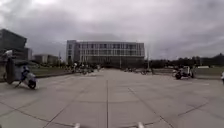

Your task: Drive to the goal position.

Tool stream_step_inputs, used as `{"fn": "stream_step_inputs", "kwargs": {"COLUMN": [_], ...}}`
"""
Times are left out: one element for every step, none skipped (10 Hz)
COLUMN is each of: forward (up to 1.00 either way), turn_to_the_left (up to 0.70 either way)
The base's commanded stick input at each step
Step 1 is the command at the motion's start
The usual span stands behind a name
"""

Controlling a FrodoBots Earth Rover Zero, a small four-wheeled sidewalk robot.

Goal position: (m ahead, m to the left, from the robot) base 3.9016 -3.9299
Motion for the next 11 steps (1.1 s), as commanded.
{"fn": "stream_step_inputs", "kwargs": {"forward": [0.45,0.45,0.45,0.45,0.45,0.45,0.45,0.45,0.45,0.45,0.45], "turn_to_the_left": [0.0,0.0,0.0,0.0,0.0,0.0,0.0,0.0,0.0,0.0,0.0]}}
